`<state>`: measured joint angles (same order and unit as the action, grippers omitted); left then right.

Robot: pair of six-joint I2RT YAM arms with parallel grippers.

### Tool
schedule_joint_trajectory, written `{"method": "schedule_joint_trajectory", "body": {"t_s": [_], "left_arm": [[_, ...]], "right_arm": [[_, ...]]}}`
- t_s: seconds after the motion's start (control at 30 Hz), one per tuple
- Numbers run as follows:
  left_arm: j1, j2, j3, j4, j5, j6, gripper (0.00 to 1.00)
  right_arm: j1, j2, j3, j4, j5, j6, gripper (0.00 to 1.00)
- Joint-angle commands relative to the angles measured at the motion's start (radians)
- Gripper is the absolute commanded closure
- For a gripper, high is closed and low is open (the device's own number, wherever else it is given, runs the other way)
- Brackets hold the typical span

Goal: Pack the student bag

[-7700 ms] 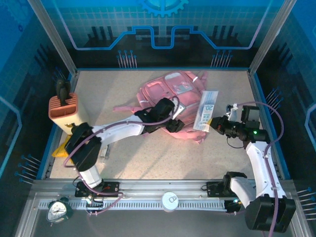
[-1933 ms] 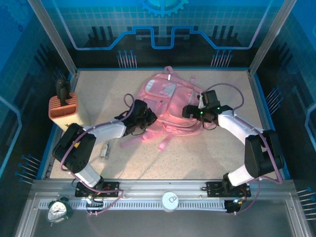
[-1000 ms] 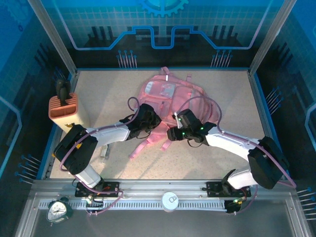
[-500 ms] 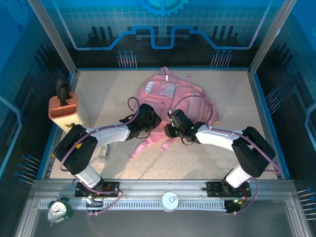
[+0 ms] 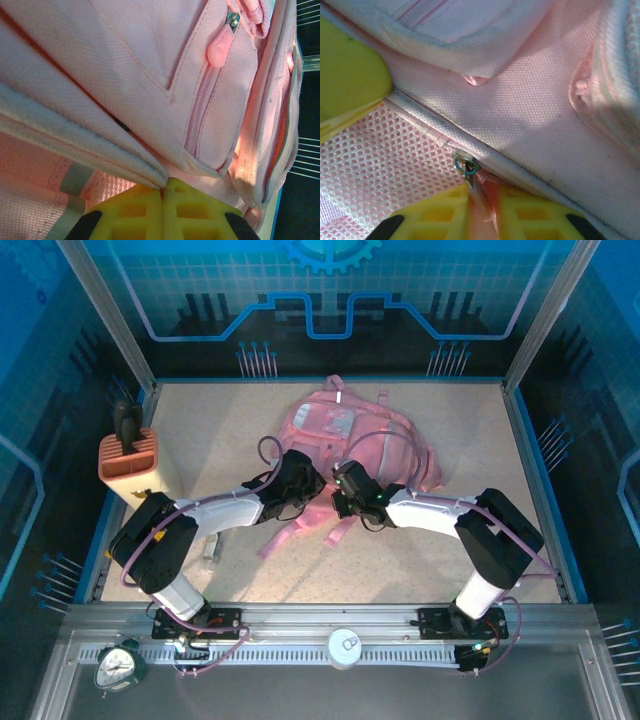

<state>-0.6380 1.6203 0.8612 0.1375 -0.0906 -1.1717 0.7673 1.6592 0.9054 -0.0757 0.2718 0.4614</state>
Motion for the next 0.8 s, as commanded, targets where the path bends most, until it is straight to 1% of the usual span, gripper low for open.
{"method": "schedule_joint_trajectory", "body": {"t_s": [0.0,0.1,0.2,0.3,0.57,0.77], "left_arm": [[-0.019,-0.019,0.029,0.008,0.019,0.042,1.00],[-0.017,-0.023,0.036,-0.016,0.006,0.057,1.00],[-0.014,-0.037,0.032,-0.034,-0.013,0.067,1.00],[-0.008,-0.041,0.034,-0.042,-0.012,0.087,1.00],[0.017,-0.046,0.038,-0.068,-0.006,0.103,1.00],[0.040,-0.047,0.023,-0.059,0.023,0.105,1.00]], "right_arm": [[0.013,-0.001,0.038,0.013,0.032,-0.009,0.85],[0.013,-0.007,0.041,-0.014,0.025,0.002,0.91],[0.013,-0.038,0.008,0.006,0.005,0.009,0.96],[0.013,-0.062,-0.019,0.007,-0.006,0.013,1.00],[-0.003,-0.148,-0.105,-0.030,-0.007,0.045,1.00],[-0.066,-0.242,-0.207,-0.044,-0.041,0.076,1.00]]}}
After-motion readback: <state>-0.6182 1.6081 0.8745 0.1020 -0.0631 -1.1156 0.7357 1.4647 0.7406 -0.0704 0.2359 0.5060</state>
